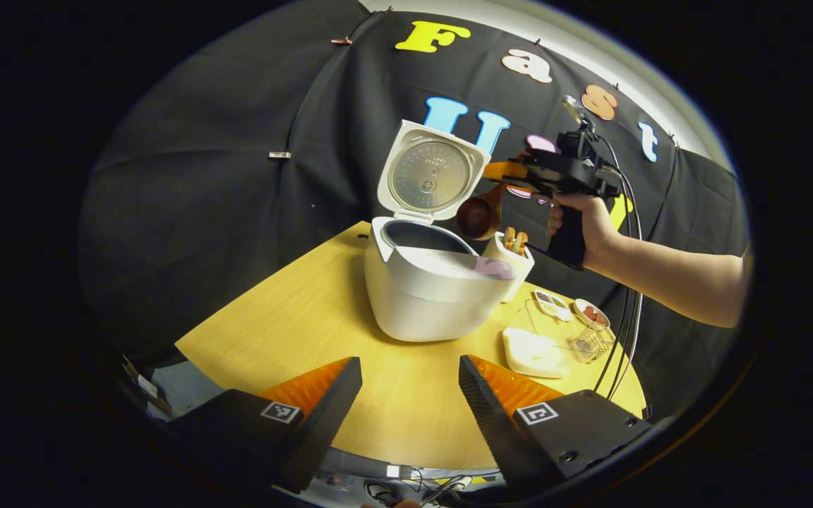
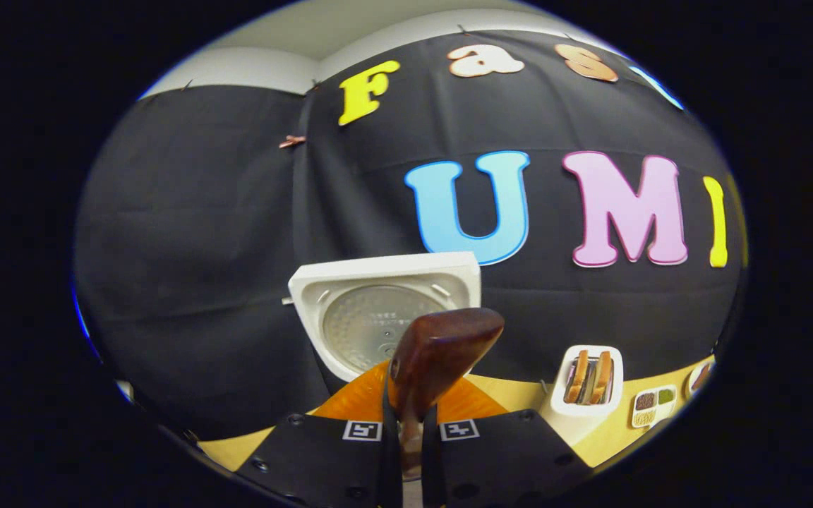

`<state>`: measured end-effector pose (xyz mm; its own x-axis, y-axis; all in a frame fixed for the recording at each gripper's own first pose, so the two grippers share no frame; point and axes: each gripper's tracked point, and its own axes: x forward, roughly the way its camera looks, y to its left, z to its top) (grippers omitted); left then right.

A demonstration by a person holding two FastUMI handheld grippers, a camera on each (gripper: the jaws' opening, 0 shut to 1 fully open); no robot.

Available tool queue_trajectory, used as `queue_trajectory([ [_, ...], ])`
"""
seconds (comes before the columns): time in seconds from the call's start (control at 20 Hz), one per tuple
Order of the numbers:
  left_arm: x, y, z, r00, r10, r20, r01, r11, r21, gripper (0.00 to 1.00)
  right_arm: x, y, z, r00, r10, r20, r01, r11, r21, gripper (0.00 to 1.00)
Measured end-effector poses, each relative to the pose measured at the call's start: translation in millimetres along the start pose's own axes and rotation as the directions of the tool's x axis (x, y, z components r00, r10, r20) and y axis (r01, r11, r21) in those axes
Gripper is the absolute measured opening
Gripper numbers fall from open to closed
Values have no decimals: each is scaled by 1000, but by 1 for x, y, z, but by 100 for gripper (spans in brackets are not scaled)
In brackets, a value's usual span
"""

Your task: Close the left gripper, press the button to open the rice cooker; take a wooden spoon from the chopstick holder with the right hand, scoop a spoonful of rice and pour it into the rice cooker, then put the wooden spoon back into the chopstick holder.

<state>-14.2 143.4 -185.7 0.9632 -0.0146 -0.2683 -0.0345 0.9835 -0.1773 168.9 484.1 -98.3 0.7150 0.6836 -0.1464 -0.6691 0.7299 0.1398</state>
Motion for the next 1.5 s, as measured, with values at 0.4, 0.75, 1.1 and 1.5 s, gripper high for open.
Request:
queue_trajectory([
  [0.4, 3, -39, 16, 998, -63, 27, 63, 998, 24, 95, -93, -136, 65, 972, -221, 83, 214, 973, 89, 15],
  [0.75, 19, -86, 43, 994, -94, 57, 85, 987, 135, 96, -195, -287, 84, 886, -452, 104, 422, 879, 222, 14],
  [1.1, 45, -154, 31, 996, -86, 25, 82, 985, 155, 95, -262, -407, 45, 808, -589, 12, 556, 770, 312, 15],
  [1.5, 64, -204, 31, 1000, -11, 15, 9, 991, 131, 95, -265, -470, -47, 788, -590, -178, 612, 717, 334, 15],
])
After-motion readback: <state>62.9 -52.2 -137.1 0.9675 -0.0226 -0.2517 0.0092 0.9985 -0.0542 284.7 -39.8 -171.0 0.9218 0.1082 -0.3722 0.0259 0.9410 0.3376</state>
